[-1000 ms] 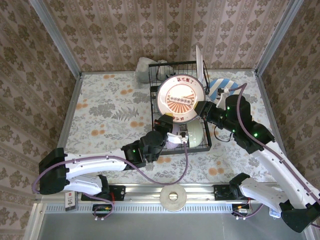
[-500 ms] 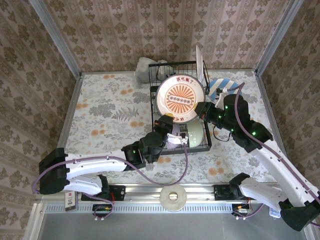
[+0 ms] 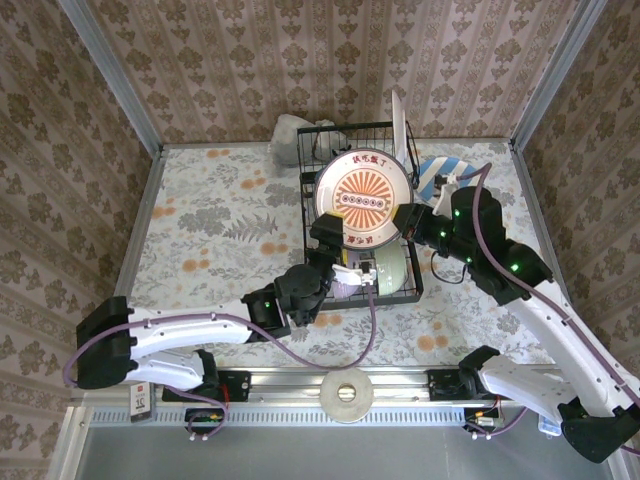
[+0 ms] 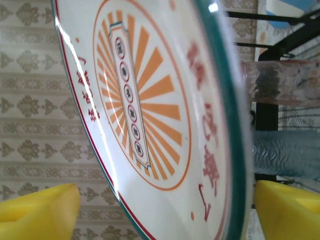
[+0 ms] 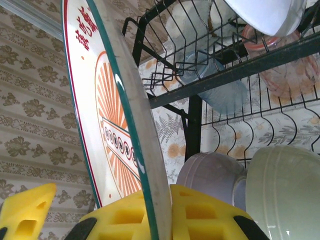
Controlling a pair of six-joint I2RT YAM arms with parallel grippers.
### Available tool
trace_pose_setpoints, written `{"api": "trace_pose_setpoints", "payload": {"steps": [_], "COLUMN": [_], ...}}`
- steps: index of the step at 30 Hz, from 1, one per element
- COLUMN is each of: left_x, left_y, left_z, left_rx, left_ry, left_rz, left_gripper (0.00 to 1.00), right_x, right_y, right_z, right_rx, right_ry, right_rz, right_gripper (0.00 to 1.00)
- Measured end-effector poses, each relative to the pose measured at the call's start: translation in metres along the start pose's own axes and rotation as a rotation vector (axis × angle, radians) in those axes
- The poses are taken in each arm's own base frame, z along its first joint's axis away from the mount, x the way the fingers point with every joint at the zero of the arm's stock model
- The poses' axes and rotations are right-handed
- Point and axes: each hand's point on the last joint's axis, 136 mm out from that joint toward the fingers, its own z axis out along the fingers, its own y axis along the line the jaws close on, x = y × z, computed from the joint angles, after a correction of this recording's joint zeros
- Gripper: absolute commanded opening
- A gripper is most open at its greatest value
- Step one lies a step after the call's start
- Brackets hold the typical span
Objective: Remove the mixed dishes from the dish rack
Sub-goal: Place the plate on the plate.
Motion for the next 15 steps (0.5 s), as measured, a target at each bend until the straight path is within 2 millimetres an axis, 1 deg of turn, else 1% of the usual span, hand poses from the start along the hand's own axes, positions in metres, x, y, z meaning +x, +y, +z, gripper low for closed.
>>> {"api": "trace_pose_setpoints", "payload": {"steps": [4, 8, 10, 13, 15], "left_x": [0.003, 0.011, 0.017, 0.029, 0.041], "left_y": [0.008, 0.022, 0.034, 0.064, 0.087], "left_z": [-0.004, -0.015, -0.025, -0.043, -0.053], "left_rx": [-0.011, -0.007, 0.003, 0.004, -0.009], "left_ry": [0.001, -0.014, -0.041, -0.096, -0.12], "left_rz": [-0.046, -0.16, -0.257, -0.446, -0.583], "left_gripper": [1.0, 1.0, 1.0, 1.0, 1.0], "right_x": [-0.009, -0.022, -0.032, -0.048, -0.06], "right_y": [0.009, 0.018, 0.023, 0.03, 0.031], "right_z": [-0.006, -0.012, -0.016, -0.023, -0.03], "right_rx": [-0.016, -0.023, -0.024, -0.024, -0.021], "right_ry": [-0.023, -0.062, -0.09, -0.141, -0.177], "right_rz": [-0.014, -0.038, -0.051, -0.064, -0.064], "right_gripper": [0.0, 0.0, 0.0, 0.0, 0.0]}}
